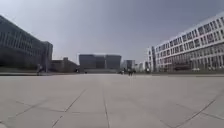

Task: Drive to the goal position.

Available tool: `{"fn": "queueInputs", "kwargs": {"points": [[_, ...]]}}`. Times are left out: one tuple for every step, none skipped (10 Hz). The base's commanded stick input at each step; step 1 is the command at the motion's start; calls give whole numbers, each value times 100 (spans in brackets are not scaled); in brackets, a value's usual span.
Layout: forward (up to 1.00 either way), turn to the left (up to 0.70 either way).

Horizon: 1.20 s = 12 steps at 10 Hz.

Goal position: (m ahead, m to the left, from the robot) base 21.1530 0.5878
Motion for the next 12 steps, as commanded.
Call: {"fn": "queueInputs", "kwargs": {"points": [[85,0],[85,0],[85,0],[85,0],[85,7],[85,25],[85,34],[85,34],[85,9],[85,0],[85,0],[85,0]]}}
